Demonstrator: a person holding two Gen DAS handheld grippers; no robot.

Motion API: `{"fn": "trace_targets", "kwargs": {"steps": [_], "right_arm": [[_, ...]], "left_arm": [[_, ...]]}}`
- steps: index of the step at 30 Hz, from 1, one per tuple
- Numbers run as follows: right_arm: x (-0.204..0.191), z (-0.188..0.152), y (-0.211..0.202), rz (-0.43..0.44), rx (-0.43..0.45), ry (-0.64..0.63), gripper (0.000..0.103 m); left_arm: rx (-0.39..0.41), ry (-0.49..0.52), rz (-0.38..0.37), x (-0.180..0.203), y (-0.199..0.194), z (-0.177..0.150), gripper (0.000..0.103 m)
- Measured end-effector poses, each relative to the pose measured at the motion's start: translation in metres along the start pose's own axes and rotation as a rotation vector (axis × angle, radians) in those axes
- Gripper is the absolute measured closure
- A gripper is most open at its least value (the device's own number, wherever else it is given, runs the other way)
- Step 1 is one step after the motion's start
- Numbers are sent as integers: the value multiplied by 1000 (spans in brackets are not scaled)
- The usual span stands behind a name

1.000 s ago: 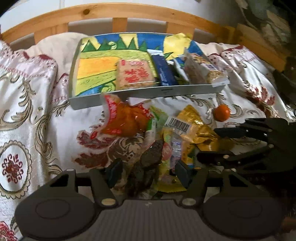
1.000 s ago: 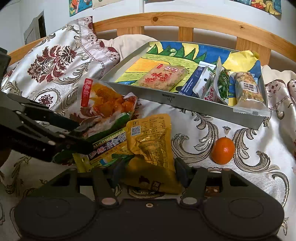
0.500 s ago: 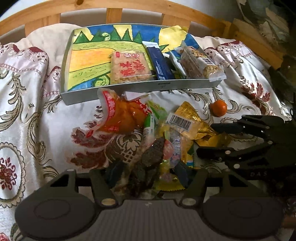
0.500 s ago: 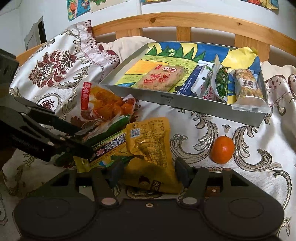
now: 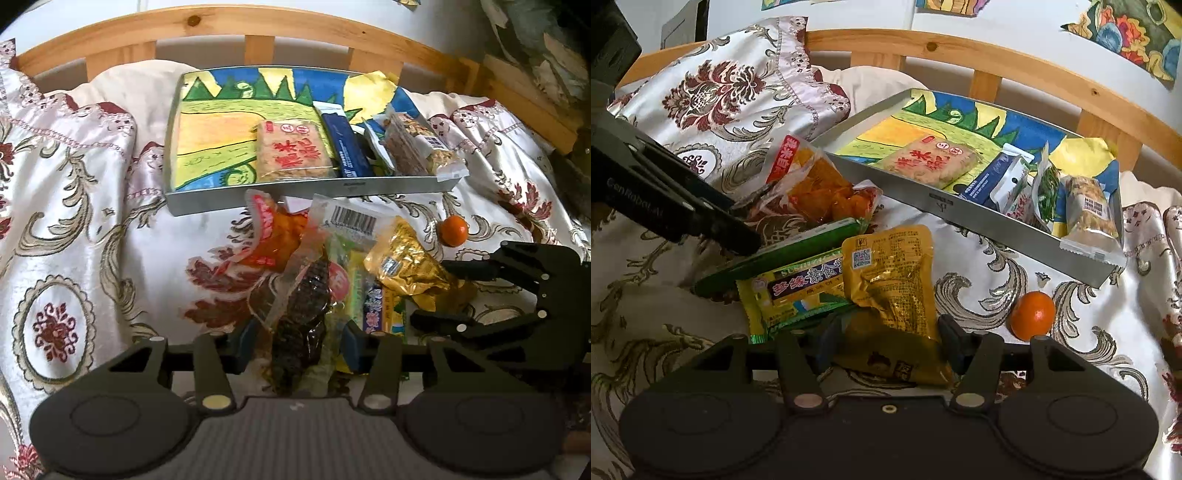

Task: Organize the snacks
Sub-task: 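Lift the gold foil packet with the right tool while the left tool lifts the dark strip bag, then lower both packets into the dinosaur tray and open both tools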

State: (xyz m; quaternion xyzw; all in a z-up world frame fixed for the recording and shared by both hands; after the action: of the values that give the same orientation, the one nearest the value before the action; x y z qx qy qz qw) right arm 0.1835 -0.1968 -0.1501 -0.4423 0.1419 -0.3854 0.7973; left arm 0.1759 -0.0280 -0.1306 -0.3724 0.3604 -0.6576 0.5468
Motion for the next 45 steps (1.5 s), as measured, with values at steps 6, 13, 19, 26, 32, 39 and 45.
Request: {"fn": "trace_targets", "kwargs": {"steps": [6, 13, 19, 26, 32, 39, 45], "right_arm": [[-1, -1, 1, -19, 12, -9, 44], [-4, -1, 0, -44, 27, -36, 44], [-6, 1, -7, -102, 75, -77, 44], [0, 6, -14, -133, 118, -62, 44], [9, 22, -25, -155, 212, -9, 44], [43, 63, -33, -252, 363, 53, 44], [102, 86, -39, -342, 414, 185, 44]], "left_arm": [[23, -29, 0, -5, -6, 0, 53], [36, -49, 8, -6, -6, -2, 53], [73, -54, -16, 1, -15, -2, 53], [95, -45, -42, 14, -23, 0, 53], [146, -59, -70, 21, -35, 20, 53], [220, -93, -69, 16, -35, 73, 53], [233, -123, -56, 22, -12, 135, 53]]}}
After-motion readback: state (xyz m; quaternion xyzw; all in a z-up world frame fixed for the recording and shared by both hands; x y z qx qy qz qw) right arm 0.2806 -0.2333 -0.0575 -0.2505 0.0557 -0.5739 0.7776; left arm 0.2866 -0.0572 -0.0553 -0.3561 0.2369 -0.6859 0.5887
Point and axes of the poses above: each gripper's, at about its wrist camera, not at the fingertips, and y roughly the way its jaws point, x to its right, z to its top, the point moved 6 cm from there along y, roughly the way its jaws point, and after that the axes turned 14 degrees about -x, right-handed, at the moved point
